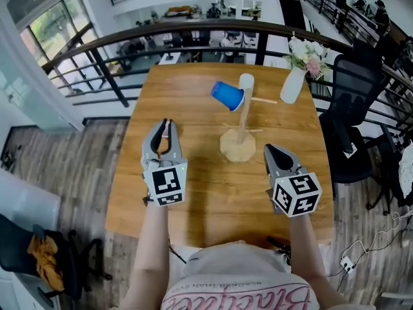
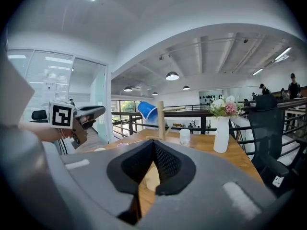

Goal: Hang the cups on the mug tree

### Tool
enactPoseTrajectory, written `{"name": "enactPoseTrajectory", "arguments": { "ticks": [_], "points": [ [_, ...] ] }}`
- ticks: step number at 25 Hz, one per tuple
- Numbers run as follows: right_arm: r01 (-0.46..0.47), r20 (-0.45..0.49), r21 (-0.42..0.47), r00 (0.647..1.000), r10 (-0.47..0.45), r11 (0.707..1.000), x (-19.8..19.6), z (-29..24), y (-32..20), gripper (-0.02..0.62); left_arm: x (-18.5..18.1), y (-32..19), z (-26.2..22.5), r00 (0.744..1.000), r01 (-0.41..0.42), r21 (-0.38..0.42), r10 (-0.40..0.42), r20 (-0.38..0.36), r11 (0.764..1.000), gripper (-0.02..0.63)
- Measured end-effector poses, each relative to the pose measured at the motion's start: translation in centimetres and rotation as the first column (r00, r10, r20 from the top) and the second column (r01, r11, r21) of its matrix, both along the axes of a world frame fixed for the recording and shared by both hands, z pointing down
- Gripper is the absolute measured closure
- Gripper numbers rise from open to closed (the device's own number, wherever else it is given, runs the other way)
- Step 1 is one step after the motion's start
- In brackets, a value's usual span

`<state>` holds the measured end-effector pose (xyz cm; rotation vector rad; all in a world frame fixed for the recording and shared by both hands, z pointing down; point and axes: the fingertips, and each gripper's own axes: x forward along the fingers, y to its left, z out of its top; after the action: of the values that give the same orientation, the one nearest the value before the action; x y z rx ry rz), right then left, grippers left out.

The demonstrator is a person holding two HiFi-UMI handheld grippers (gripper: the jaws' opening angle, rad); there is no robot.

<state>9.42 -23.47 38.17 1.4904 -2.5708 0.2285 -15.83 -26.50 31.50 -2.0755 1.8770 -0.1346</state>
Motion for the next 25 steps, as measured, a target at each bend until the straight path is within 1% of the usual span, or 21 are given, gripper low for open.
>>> {"name": "enactPoseTrajectory", "arguments": {
  "ticks": [1,5,9,12,15,19,22,25],
  "points": [
    [0.001,0.005,-0.004,1.000,-0.001,1.000,-0.2,0.1,0.0,0.594,-0.8,0.2,0.3,1.000,0.018,-0.003,-0.018,-0.013,1.000,0.592],
    [0.014,-0.006,-0.020,1.000,-0.014,1.000,-1.2,0.7,0.3,0.594,-3.6,1.1,2.0,0.996,0.068,-0.037,-0.070,-0.057,0.997,0.592],
    [0.034,-0.014,-0.056,0.999,-0.035,0.998,-2.5,1.9,0.9,0.594,-6.7,2.8,4.7,0.985,0.118,-0.104,-0.130,-0.113,0.988,0.592],
    [0.046,-0.017,-0.095,0.999,-0.048,0.994,-3.7,3.3,1.5,0.594,-8.4,4.0,7.2,0.977,0.137,-0.162,-0.160,-0.139,0.977,0.592],
    [0.061,-0.029,-0.118,0.997,-0.065,0.991,-5.2,4.3,2.1,0.594,-10.1,4.9,8.9,0.970,0.148,-0.198,-0.181,-0.161,0.969,0.586],
    [0.085,-0.036,-0.130,0.995,-0.090,0.988,-7.2,5.0,2.7,0.594,-11.4,5.5,10.5,0.969,0.143,-0.227,-0.183,-0.167,0.963,0.547],
    [0.094,-0.038,-0.142,0.994,-0.101,0.985,-8.2,5.7,3.1,0.594,-11.8,5.9,12.2,0.970,0.133,-0.262,-0.180,-0.166,0.956,0.482],
    [0.095,-0.041,-0.144,0.994,-0.102,0.985,-8.8,6.1,3.3,0.594,-12.4,5.9,13.9,0.971,0.140,-0.293,-0.189,-0.145,0.946,0.463]
  ]
}}
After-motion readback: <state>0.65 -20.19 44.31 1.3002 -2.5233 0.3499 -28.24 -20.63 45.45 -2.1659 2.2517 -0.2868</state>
